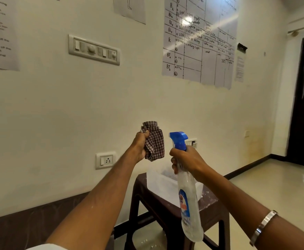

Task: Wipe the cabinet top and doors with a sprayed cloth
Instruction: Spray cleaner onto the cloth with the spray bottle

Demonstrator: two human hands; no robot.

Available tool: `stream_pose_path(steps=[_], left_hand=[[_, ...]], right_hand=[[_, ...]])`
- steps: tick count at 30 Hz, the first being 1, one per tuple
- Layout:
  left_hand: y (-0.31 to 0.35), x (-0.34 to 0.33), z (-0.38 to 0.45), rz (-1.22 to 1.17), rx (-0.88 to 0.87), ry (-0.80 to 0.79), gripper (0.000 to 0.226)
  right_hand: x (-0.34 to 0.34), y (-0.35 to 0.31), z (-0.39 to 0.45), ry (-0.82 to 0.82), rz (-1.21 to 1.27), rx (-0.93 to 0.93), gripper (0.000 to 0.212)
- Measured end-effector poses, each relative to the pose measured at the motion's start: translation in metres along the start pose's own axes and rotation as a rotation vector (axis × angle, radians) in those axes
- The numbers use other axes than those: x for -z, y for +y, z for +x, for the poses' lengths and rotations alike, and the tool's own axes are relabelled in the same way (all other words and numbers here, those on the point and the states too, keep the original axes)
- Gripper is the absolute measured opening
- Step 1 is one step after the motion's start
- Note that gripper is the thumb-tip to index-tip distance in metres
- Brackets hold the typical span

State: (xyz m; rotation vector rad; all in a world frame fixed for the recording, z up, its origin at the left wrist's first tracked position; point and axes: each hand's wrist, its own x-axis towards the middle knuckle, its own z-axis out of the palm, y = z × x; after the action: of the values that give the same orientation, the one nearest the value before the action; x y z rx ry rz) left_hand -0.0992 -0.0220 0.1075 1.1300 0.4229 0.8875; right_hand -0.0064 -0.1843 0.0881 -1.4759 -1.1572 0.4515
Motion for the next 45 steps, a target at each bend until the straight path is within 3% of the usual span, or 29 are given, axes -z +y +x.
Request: stream_pose_path(steps=[6, 16, 21, 28, 35, 45], left_hand=[[-0.001, -0.016, 0.009, 0.039, -0.042, -0.001, 0.028], [0.006, -0.06, 0.028, 0.122, -0.111, 0.06, 0.028], [0.004, -0.069, 0.041, 0.182, -0.149, 0.076, 0.021], [-0.017, -0.058, 0.053, 0.176, -0.17, 0.136, 0.028], [-0.044, -0.028, 0.058, 0.18, -0.174, 0.184, 0.03], [-0.062, -0.007, 0.051, 0.173, -0.142, 0.155, 0.023]], right_hand=[[0.017, -0.017, 0.014, 0.015, 0.037, 0.062, 0.028], [0.044, -0.056, 0.06, 0.187, 0.02, 0.105, 0.018], [0.061, -0.063, 0.086, 0.358, 0.047, 0.157, 0.02], [0.053, -0.032, 0.114, 0.635, 0.012, 0.171, 0.036], [0.023, 0.044, 0.121, 0.603, -0.05, 0.023, 0.054], [0.012, 0.079, 0.108, 0.565, -0.069, -0.017, 0.046]])
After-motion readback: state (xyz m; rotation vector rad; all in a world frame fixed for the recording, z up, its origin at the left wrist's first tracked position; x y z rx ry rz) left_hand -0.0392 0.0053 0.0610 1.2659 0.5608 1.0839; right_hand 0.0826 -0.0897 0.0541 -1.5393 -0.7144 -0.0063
